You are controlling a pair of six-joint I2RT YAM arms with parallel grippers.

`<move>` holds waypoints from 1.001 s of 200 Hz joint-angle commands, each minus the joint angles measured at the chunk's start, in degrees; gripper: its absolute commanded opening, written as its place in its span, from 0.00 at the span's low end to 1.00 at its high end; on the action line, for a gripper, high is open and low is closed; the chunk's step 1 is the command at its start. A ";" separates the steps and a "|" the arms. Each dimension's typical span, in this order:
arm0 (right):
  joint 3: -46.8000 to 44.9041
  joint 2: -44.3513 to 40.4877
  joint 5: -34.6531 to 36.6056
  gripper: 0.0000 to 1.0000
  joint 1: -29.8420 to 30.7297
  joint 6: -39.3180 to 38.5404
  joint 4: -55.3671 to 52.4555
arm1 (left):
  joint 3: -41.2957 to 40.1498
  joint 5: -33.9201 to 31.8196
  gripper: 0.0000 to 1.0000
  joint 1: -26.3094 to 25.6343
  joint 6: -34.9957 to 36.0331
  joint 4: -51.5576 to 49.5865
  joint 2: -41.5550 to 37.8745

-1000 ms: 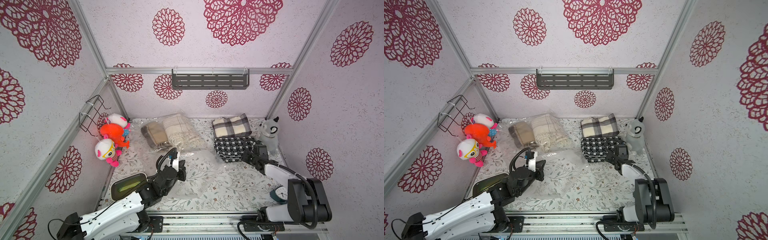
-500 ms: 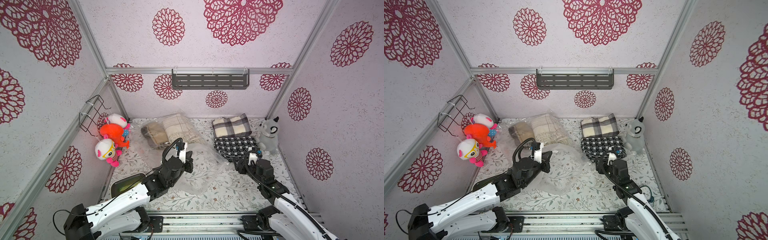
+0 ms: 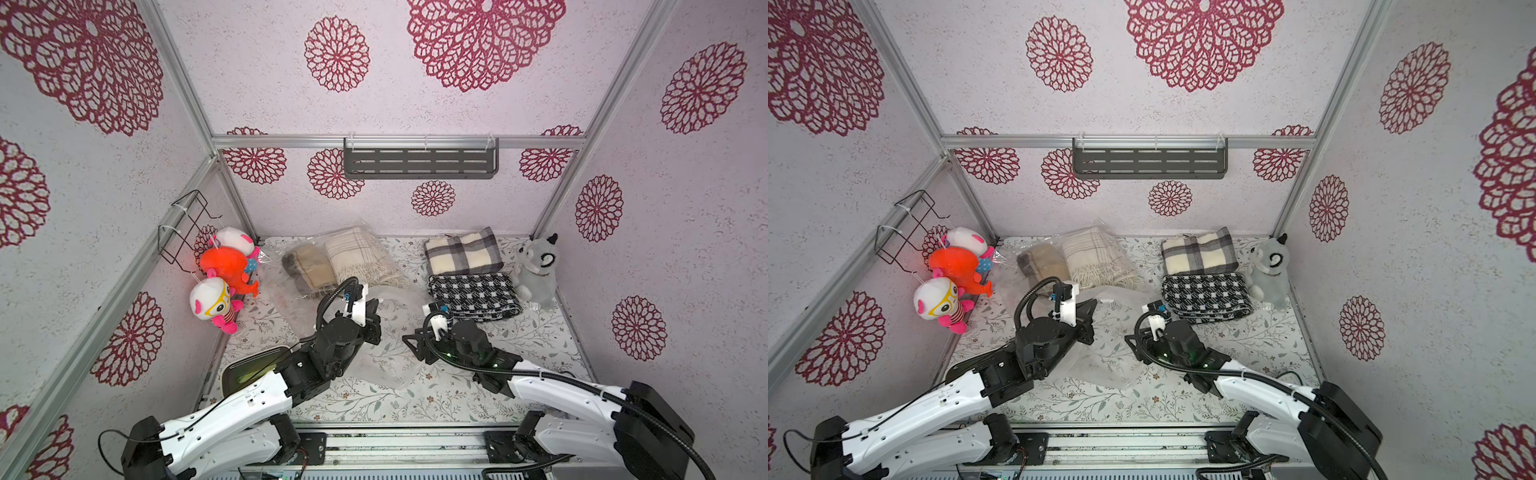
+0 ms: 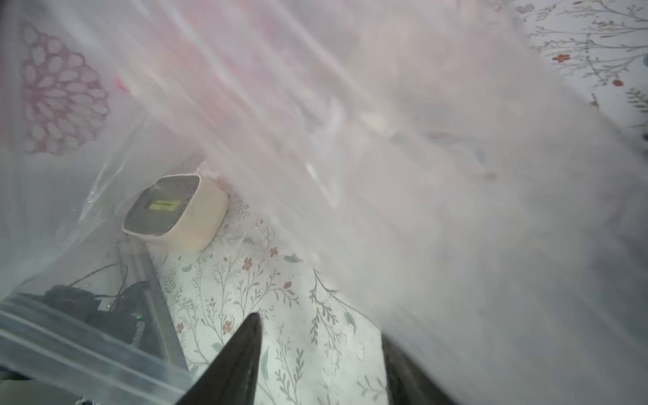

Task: Take the scarf out of the vacuum bag
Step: Adjust the vacuum bag at the center of the board.

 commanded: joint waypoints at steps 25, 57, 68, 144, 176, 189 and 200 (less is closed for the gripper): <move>4.00 3.19 5.54 0.56 3.46 1.05 6.16 | -0.67 -3.13 0.00 -0.56 0.70 -1.94 -3.55; 10.26 14.61 19.30 0.56 5.53 0.03 2.18 | -1.48 -2.24 0.00 -0.72 0.56 -1.59 -5.52; 11.38 17.36 24.32 0.56 5.19 -0.16 1.52 | -1.64 -0.78 0.00 -0.78 1.09 -1.29 -5.53; 16.15 24.40 26.82 0.56 -7.64 -3.50 -0.44 | -0.54 -2.76 0.00 -1.56 -0.69 0.80 5.99; 25.01 27.58 23.70 0.55 -11.82 -8.92 -1.46 | -0.94 -7.20 0.00 -1.61 -0.72 1.45 8.51; 30.03 29.36 24.42 0.55 -12.26 -10.84 -4.00 | -1.27 -7.56 0.00 -1.70 -1.69 2.08 8.26; 32.85 30.20 24.22 0.55 -12.43 -11.61 -5.24 | -1.58 -7.00 0.00 -1.87 -1.87 2.41 7.49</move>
